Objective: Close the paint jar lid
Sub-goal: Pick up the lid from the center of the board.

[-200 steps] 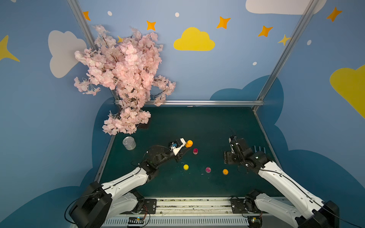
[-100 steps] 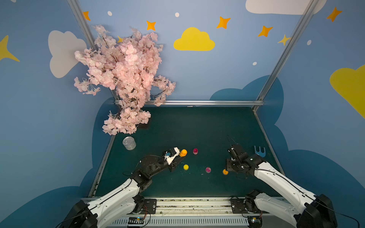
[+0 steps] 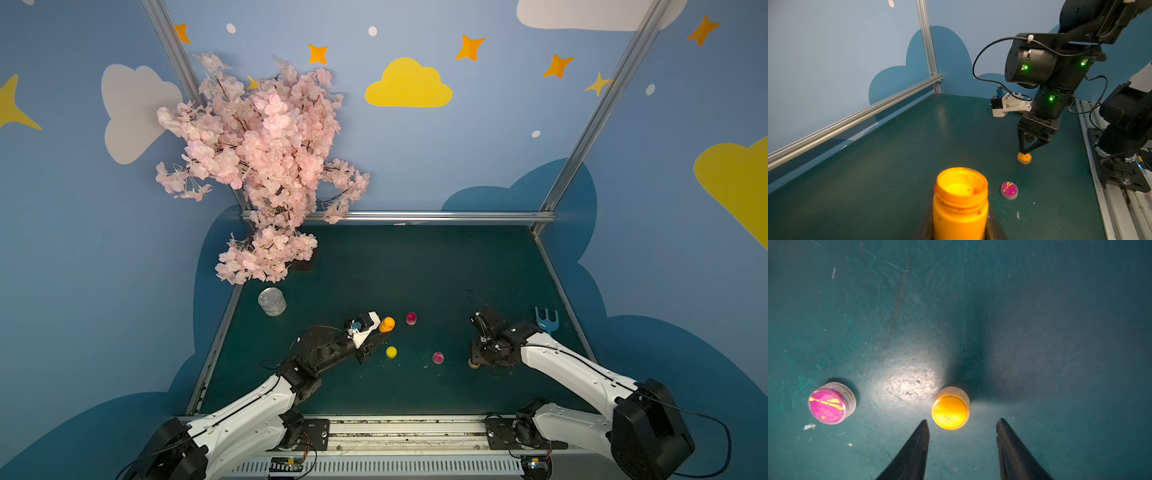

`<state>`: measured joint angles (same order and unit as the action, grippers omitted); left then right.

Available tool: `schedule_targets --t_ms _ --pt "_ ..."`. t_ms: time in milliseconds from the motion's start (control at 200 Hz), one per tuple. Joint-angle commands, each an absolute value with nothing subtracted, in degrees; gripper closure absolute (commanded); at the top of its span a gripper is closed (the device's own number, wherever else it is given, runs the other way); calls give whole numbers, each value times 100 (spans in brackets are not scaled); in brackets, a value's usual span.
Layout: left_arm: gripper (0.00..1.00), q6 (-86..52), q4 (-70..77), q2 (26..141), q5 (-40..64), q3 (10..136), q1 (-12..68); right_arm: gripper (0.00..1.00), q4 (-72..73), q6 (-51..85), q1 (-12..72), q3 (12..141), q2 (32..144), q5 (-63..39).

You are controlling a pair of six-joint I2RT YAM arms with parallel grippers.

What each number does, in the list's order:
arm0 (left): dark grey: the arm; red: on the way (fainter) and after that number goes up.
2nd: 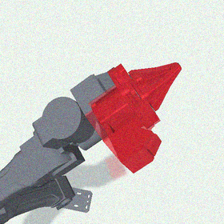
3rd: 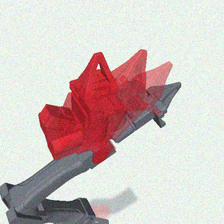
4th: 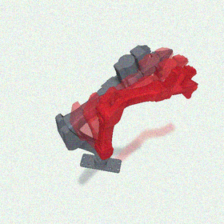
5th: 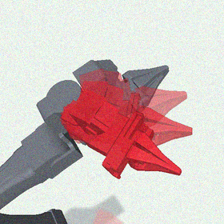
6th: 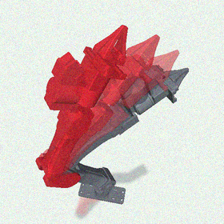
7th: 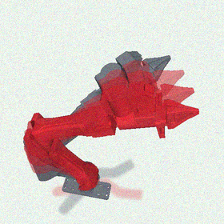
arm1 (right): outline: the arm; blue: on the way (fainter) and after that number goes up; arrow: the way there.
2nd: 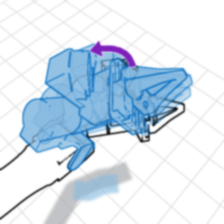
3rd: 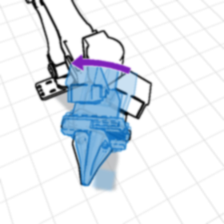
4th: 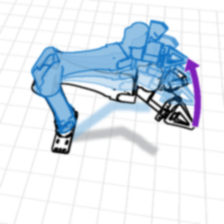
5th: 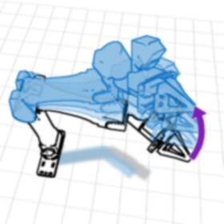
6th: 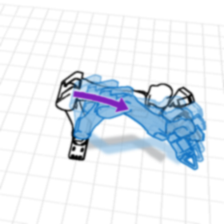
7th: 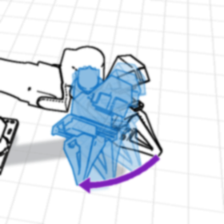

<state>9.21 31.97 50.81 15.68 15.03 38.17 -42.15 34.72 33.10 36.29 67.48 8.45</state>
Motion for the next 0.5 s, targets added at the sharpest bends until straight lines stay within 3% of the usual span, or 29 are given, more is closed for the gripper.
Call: schedule_targets --t_ms 0,496 --pt "75 914 3311 5101 1651 1562 3833 49 -4197 3489 3340 3595 6801 798" --pt "75 879 3436 5237 1679 1529 3837 54 -3983 3542 3391 3566 7060 693"
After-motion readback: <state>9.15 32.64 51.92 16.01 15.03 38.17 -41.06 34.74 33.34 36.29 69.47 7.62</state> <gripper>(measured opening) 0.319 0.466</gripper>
